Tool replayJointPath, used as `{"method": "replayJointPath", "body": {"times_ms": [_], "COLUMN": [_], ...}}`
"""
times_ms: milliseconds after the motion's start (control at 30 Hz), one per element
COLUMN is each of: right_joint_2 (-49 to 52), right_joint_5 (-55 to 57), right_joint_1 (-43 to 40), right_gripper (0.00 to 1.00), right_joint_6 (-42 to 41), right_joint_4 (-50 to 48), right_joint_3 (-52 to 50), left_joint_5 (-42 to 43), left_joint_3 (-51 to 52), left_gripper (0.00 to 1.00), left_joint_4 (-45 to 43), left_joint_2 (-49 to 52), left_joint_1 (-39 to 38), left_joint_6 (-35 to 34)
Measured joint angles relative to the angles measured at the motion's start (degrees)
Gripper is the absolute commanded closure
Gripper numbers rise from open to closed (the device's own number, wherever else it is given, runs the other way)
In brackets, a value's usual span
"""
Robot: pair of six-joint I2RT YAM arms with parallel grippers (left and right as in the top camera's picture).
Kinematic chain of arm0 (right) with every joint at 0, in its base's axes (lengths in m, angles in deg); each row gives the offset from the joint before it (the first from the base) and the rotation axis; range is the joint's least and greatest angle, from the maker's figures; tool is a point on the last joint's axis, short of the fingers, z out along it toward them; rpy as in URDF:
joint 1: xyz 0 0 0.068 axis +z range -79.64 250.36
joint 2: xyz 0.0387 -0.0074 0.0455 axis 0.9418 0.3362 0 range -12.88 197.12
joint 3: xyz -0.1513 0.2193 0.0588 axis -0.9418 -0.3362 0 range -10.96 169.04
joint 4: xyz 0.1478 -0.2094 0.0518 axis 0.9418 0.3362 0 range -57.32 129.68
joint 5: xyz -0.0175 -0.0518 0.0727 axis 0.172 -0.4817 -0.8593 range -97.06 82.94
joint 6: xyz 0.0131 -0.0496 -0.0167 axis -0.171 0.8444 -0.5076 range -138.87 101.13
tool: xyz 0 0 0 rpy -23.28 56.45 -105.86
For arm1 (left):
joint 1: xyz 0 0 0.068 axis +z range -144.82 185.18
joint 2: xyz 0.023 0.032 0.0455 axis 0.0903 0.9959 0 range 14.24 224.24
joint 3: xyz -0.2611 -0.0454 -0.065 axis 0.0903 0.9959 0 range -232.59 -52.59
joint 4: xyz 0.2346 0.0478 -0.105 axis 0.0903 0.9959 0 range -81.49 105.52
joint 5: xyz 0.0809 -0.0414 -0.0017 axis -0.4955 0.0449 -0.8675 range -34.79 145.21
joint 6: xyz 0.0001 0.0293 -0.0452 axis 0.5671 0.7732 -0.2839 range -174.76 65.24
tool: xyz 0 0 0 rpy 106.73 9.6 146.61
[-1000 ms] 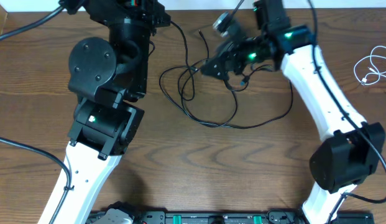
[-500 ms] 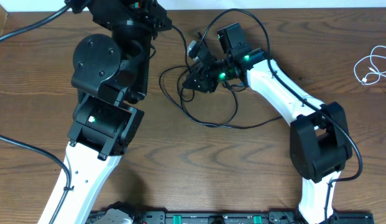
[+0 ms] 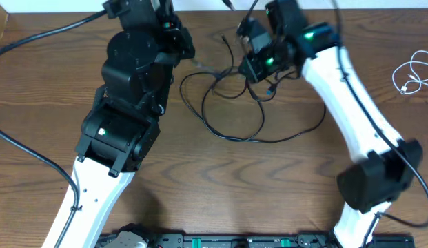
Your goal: Untangle cables
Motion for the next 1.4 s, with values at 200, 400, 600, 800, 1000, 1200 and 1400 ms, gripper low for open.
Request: {"method": "replayJointPath", "body": {"times_ms": [200, 400, 600, 800, 1000, 1200, 1400], "right_joint_2": [-2.3, -1.5, -1.9, -1.9, -1.8, -1.0, -1.0], "right_joint_5": [1.4, 1.4, 1.3, 4.9, 7.7, 7.6, 3.6], "right_joint_1": [0.2, 0.2, -0.2, -3.3, -3.5, -3.6, -4.3], "right_gripper": [0.99, 0.99, 0.99, 0.99, 0.99, 0.99, 0.99], "right_joint_6": [-2.1, -2.8, -13.6, -26.4, -30.3, -31.5, -31.3], "right_joint_4": [12.9, 13.2, 3.7, -3.8, -3.3, -4.4, -2.6], "right_joint_3": [13.5, 27.6, 44.6, 45.4, 39.3, 35.0, 34.9], "left_joint_5": [0.0, 0.0, 0.0, 0.0, 0.0, 2.5, 9.7], "left_joint_3": [0.0, 0.0, 0.0, 0.0, 0.0, 0.0, 0.0], "left_gripper": [0.92, 0.92, 0.92, 0.92, 0.92, 0.92, 0.89], "left_joint_4": [3.5, 5.7, 6.7, 6.8, 7.5, 11.9, 19.8], "left_joint_2": [0.0, 0.0, 0.0, 0.0, 0.0, 0.2, 6.9], "left_joint_1": [0.0, 0.0, 0.0, 0.0, 0.0, 0.0, 0.0], "left_joint_6": [0.0, 0.0, 0.0, 0.0, 0.0, 0.0, 0.0]}}
